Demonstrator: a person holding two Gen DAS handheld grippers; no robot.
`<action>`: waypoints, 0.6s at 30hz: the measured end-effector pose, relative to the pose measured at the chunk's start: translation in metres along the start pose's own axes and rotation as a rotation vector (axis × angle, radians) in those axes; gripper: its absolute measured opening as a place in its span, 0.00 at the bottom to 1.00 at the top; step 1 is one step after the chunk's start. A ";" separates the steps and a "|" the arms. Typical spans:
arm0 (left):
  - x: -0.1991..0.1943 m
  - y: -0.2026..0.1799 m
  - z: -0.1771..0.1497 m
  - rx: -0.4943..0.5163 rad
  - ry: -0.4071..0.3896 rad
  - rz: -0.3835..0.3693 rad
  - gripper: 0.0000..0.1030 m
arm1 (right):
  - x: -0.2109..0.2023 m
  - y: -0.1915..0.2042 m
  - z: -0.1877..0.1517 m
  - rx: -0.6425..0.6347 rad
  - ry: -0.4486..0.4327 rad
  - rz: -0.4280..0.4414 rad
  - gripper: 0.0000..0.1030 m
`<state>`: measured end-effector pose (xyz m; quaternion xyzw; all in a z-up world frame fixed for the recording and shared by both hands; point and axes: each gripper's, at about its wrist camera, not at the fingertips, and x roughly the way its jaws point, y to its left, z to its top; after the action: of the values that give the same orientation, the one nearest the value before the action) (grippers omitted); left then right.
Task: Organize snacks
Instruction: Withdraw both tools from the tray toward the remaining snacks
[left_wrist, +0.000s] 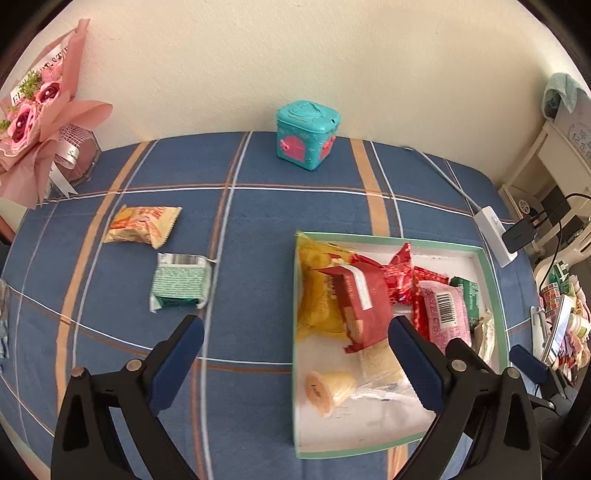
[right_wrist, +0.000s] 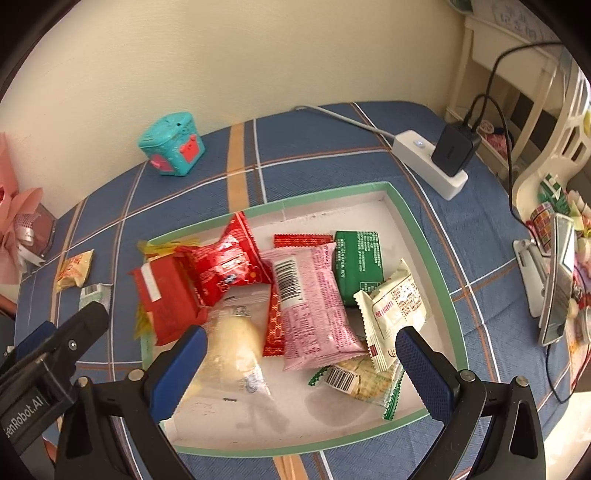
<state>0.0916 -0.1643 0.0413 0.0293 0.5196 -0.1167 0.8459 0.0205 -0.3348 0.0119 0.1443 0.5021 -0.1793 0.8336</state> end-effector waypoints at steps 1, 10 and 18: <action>-0.002 0.004 0.001 0.001 -0.002 0.009 0.97 | -0.002 0.003 0.000 -0.005 -0.003 0.003 1.00; -0.004 0.060 0.004 -0.044 0.006 0.131 0.97 | -0.003 0.031 -0.005 -0.056 0.004 0.040 1.00; -0.008 0.115 0.000 -0.138 0.014 0.211 0.97 | -0.003 0.060 -0.011 -0.094 0.012 0.065 1.00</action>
<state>0.1148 -0.0511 0.0400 0.0261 0.5262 0.0092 0.8499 0.0373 -0.2763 0.0134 0.1223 0.5098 -0.1275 0.8419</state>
